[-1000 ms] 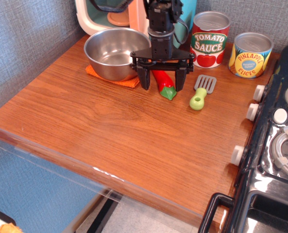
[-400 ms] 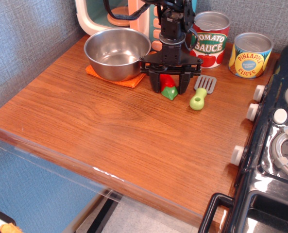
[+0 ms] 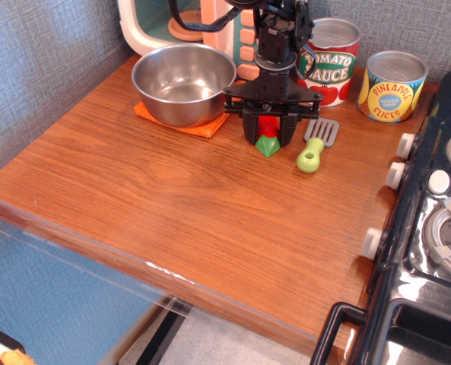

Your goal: Move the red chili pepper to the bottom left corner of table.

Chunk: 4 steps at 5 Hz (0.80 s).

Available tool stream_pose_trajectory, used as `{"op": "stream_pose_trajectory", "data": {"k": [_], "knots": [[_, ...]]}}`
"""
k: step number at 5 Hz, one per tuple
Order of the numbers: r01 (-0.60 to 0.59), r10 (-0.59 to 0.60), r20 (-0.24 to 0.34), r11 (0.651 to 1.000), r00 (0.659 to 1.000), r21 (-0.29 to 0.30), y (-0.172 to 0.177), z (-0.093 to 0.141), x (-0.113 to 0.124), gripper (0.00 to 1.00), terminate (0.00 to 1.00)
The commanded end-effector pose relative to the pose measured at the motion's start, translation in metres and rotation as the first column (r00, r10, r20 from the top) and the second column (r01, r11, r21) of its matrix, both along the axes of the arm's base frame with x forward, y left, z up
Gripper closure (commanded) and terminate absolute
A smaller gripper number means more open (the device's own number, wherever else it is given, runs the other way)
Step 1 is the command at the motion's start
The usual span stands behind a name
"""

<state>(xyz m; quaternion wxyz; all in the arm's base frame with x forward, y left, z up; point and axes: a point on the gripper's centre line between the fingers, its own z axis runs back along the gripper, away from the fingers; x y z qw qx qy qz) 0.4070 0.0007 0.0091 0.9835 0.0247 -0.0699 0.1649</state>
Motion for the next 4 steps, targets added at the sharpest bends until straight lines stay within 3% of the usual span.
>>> {"op": "stream_pose_trajectory", "data": {"k": [1, 2, 3, 4], "knots": [[0.160, -0.145, 0.205, 0.985, 0.968, -0.060, 0.006, 0.088, 0.014, 1.00, 0.00], [0.221, -0.184, 0.269, 0.969, 0.945, -0.111, 0.017, 0.111, 0.001, 1.00, 0.00], [0.309, -0.263, 0.290, 0.942, 0.920, -0.127, 0.044, 0.129, -0.031, 1.00, 0.00], [0.352, -0.338, 0.219, 0.936, 0.915, -0.026, 0.082, 0.134, -0.067, 1.00, 0.00]]}}
